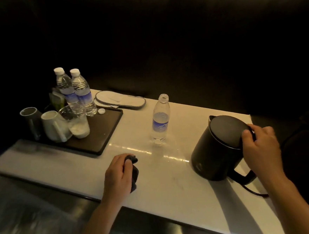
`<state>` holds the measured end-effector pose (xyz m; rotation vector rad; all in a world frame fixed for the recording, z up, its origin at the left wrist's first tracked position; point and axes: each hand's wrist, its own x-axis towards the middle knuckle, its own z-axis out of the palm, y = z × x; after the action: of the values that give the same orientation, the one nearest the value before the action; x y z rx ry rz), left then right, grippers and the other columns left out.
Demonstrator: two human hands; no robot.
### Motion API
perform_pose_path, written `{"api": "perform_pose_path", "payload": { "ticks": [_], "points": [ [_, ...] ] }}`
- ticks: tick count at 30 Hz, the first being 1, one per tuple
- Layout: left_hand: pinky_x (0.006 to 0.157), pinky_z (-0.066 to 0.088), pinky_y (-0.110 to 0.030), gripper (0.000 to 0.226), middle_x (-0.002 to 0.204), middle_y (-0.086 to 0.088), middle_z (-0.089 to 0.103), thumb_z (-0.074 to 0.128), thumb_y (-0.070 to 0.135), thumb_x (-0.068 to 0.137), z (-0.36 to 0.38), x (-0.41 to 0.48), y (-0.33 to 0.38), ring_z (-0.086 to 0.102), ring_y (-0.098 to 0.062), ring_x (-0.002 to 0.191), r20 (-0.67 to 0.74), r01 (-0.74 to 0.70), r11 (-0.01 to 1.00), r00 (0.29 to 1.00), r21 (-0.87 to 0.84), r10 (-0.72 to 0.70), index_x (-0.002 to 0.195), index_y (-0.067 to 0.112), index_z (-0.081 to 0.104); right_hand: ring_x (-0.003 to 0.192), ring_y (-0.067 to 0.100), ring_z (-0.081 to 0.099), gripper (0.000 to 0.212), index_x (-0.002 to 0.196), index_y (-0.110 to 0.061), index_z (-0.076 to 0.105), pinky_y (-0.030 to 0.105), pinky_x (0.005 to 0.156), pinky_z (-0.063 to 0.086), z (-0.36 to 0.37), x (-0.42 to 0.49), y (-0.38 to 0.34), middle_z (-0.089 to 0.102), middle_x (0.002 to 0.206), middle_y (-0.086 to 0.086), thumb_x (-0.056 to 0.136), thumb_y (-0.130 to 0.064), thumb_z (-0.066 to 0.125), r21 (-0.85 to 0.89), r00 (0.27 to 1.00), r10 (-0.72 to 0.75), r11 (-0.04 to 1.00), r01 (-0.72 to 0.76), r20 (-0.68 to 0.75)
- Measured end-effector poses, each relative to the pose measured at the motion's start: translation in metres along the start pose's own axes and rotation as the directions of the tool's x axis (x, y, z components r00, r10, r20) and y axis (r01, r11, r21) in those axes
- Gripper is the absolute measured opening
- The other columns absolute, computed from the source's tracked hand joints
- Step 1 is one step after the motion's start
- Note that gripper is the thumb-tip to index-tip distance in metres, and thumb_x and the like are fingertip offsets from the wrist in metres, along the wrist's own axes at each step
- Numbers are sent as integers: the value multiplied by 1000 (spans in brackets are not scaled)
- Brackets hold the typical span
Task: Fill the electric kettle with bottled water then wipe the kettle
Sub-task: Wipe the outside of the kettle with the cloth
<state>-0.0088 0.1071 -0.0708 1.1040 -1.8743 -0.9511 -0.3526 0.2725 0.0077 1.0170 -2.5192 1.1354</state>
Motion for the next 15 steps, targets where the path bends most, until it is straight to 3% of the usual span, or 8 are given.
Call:
{"api": "perform_pose_path", "payload": {
  "ticks": [1,3,5,8,15],
  "points": [
    [105,45,-50,32,129,0,66,39,31,104,-8,4,-11,58,-11,123,66,-104,973,994,204,93,125,23,63,79,6,44,47,133,-13,56,19,66,35,-1,1,2,43,109,-3,100,-42,37,0,999,-30,1000,30,-27],
    [120,15,-57,55,162,-1,35,23,44,101,-19,8,-35,23,-23,151,291,-201,815,956,544,42,151,27,40,86,5,46,45,129,-11,62,19,69,37,-3,2,7,50,106,-3,101,-37,39,29,992,-92,995,95,-81],
    [121,2,-57,65,170,5,5,10,56,97,-24,11,-58,-4,-22,155,405,-280,650,913,707,-47,159,35,9,92,4,49,39,127,-11,65,25,73,43,-4,3,15,54,105,-5,104,-31,41,106,989,-108,987,119,-105],
    [120,0,-58,66,168,8,-11,5,66,95,-22,17,-74,-14,-22,153,419,-309,619,907,722,-36,155,43,-9,97,9,56,27,123,-13,68,33,78,49,-5,7,19,61,105,-3,107,-22,48,195,991,-89,975,108,-103],
    [116,-5,-56,65,161,18,-19,7,79,85,-20,32,-89,-14,-15,151,419,-317,608,907,728,-29,144,64,-13,94,-8,60,20,112,-27,70,28,72,49,-6,1,7,66,101,-17,105,-27,52,328,990,81,944,-38,-118]
  ]
}}
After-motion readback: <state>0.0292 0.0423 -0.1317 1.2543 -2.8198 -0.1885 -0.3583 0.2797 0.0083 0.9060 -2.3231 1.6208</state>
